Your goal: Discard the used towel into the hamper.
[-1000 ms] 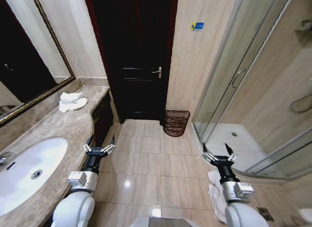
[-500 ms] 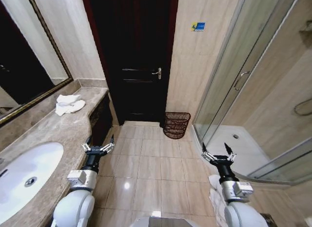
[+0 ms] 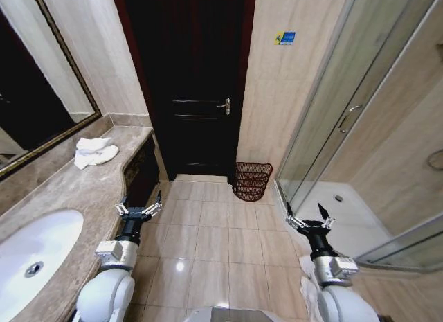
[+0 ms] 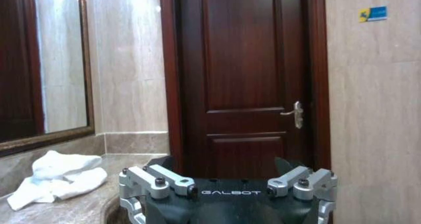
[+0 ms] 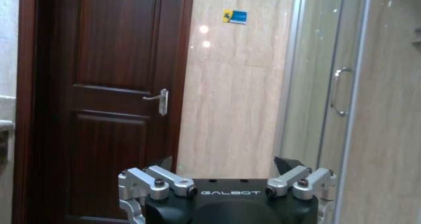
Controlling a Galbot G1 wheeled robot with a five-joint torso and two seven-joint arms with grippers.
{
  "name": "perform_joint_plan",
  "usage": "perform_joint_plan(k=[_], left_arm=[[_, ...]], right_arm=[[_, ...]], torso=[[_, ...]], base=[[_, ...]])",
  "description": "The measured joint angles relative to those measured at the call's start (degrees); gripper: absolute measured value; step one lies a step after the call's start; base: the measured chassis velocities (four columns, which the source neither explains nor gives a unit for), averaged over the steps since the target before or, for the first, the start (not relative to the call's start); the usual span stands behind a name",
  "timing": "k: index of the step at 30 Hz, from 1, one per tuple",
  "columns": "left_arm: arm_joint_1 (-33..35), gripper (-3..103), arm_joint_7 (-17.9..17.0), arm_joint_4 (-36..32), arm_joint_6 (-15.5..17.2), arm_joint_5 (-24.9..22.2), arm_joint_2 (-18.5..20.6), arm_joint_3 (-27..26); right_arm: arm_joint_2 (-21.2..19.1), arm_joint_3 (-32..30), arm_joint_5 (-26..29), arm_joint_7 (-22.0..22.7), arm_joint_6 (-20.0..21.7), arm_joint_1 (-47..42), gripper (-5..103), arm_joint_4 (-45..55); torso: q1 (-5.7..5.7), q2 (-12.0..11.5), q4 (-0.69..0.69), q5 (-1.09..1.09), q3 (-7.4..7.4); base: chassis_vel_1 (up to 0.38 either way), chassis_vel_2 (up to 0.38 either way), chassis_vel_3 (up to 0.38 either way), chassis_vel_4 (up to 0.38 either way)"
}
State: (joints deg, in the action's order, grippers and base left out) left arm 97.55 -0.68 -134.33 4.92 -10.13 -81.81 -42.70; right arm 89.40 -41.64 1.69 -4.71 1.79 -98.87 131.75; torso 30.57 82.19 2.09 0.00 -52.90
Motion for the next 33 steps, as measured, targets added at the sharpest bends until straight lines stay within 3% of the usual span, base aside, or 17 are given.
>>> perform_joint_plan(k=[33], left_arm=[[0.2,100,-0.2,0.2,-0.2,0.4,-1.0,-0.1]], right_arm=[[0.0,-0.3,0.9,-0.1,0.0,0.0,100,0.2]], torso=[[-0.01,0.0,0.0,0.0,0.0]], base=[[-0.043,0.132,0.134,-0.044]])
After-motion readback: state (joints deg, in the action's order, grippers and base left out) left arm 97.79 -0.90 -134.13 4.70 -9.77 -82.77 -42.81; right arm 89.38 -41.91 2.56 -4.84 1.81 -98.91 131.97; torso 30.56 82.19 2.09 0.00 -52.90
